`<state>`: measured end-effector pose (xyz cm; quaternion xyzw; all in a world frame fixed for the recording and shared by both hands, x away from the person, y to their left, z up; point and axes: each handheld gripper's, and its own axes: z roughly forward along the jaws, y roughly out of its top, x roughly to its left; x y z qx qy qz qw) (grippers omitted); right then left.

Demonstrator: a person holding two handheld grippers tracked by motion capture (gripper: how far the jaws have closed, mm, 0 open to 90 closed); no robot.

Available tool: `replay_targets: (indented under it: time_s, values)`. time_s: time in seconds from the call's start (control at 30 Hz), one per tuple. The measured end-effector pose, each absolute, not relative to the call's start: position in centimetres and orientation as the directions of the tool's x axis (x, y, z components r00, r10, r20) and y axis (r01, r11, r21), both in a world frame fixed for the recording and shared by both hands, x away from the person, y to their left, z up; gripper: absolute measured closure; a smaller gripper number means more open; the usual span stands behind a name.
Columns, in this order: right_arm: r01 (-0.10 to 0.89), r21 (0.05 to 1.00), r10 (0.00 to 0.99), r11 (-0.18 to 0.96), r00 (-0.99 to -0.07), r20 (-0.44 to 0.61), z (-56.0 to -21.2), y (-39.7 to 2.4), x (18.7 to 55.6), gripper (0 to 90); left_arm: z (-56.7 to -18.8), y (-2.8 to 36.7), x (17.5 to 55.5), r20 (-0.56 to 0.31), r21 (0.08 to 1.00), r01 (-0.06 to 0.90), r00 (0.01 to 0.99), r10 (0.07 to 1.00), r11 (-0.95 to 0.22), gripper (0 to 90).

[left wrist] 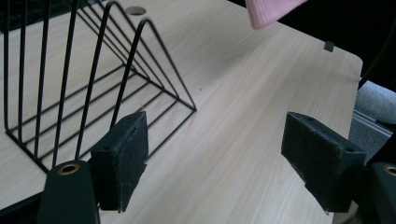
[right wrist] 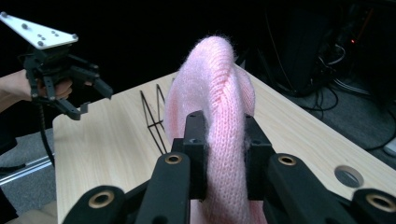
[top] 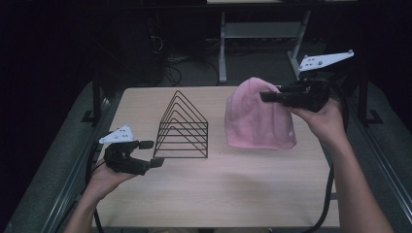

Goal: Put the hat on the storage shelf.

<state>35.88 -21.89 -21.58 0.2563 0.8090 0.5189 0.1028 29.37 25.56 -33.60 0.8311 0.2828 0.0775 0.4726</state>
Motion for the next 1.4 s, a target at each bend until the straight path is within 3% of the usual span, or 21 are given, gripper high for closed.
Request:
replay_targets:
  time_s: [0.87,1.4]
  values:
    - [0.216,0.901,0.376,0.375,-0.924,0.065,-18.1,-14.1,36.4,76.3,-29.4,23.2,31.8,-0.122,0.847,0.343,0.868,0.481,-0.405,22.5]
    - [0.155,0.914,0.305,0.375,-0.952,0.036,-15.8,-8.6,38.4,76.3,-28.2,23.3,34.5,-0.175,0.853,0.362,0.877,0.447,-0.376,25.2]
